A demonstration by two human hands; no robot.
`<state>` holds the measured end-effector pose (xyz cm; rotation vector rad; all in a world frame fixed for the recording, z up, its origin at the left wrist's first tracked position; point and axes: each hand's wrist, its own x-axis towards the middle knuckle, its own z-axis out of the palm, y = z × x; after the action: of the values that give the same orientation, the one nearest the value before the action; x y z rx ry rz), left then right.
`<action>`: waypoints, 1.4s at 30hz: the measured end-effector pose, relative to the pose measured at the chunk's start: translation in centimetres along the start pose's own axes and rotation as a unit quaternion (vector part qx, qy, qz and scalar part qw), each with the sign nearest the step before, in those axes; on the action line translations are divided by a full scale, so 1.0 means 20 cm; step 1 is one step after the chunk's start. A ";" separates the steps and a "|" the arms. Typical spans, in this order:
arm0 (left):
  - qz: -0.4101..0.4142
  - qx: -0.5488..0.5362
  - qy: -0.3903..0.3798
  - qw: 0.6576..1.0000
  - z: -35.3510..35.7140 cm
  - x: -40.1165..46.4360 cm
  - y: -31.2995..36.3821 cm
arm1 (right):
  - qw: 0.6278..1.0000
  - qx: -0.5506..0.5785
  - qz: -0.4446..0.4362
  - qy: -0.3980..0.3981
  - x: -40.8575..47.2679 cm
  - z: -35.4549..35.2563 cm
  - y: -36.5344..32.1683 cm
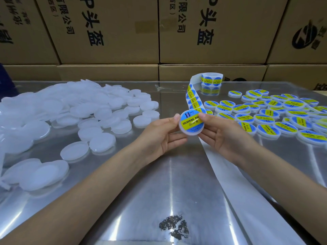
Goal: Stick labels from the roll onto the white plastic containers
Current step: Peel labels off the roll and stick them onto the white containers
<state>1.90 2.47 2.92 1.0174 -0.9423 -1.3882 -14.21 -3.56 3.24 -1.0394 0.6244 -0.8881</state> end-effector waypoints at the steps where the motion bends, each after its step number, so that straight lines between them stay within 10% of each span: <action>1: 0.000 -0.002 0.001 1.000 0.00 0.00 0.00 | 1.000 0.000 -0.001 0.002 0.00 0.00 0.00; 25: 0.015 -0.022 0.001 1.000 0.03 0.00 0.01 | 0.959 -0.186 -0.189 0.099 -0.03 0.05 0.03; 42: 0.020 0.007 -0.011 1.000 0.03 -0.02 0.01 | 0.914 -0.344 -0.213 -0.021 -0.02 -0.01 -0.04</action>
<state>1.34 2.87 3.34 0.9895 -0.9841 -1.3632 -14.88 -3.55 3.98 -1.8800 0.7066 -1.0420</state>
